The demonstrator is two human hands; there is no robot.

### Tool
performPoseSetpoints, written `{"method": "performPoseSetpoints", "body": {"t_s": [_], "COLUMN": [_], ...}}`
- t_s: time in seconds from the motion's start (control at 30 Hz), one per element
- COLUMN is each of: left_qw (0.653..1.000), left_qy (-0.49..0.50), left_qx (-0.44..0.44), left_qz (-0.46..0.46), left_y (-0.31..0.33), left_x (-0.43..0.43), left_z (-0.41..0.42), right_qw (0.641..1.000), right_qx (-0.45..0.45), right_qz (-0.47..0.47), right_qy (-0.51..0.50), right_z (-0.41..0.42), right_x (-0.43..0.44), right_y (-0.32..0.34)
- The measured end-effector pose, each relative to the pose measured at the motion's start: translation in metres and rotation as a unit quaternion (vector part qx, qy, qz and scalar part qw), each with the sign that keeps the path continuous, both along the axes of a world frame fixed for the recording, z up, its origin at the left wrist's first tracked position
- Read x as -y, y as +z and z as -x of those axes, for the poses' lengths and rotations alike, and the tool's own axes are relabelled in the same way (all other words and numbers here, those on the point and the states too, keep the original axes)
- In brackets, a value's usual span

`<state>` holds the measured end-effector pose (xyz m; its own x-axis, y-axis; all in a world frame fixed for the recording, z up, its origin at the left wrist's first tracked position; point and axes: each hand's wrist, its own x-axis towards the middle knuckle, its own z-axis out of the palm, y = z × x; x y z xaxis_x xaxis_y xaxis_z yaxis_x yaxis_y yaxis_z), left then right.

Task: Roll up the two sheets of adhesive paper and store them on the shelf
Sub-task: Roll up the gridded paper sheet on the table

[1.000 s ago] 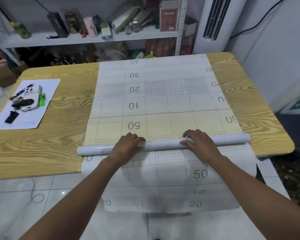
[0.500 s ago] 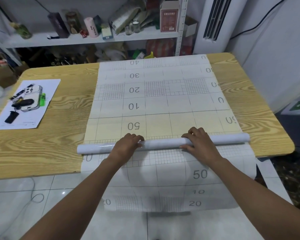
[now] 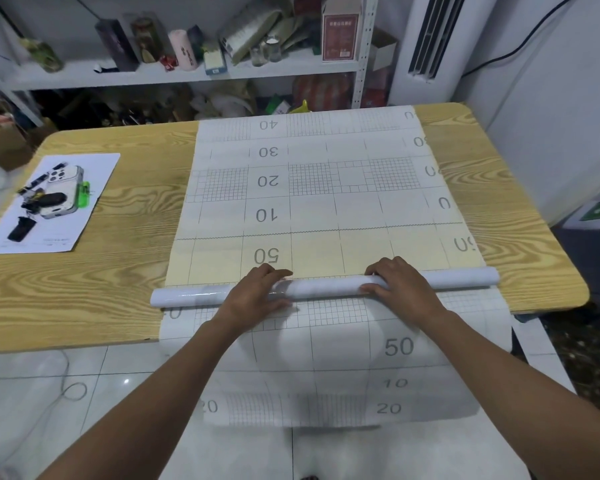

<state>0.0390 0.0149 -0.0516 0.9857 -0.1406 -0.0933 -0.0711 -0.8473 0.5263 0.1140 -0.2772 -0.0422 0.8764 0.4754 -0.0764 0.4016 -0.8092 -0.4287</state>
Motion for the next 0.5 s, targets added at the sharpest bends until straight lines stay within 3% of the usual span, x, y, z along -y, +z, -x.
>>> {"method": "performPoseSetpoints", "body": {"t_s": [0.5], "left_qw": [0.998], "left_qy": [-0.017], "left_qx": [-0.013], "left_qz": [0.056], "left_y": [0.004], "left_x": [-0.0075], "left_z": [-0.0091], "right_qw": [0.996], "right_qx": [0.077], "right_qz": [-0.002], "right_qy": [0.045], "right_z": [0.0006], "right_x": [0.0029], "right_y": [-0.0009]}}
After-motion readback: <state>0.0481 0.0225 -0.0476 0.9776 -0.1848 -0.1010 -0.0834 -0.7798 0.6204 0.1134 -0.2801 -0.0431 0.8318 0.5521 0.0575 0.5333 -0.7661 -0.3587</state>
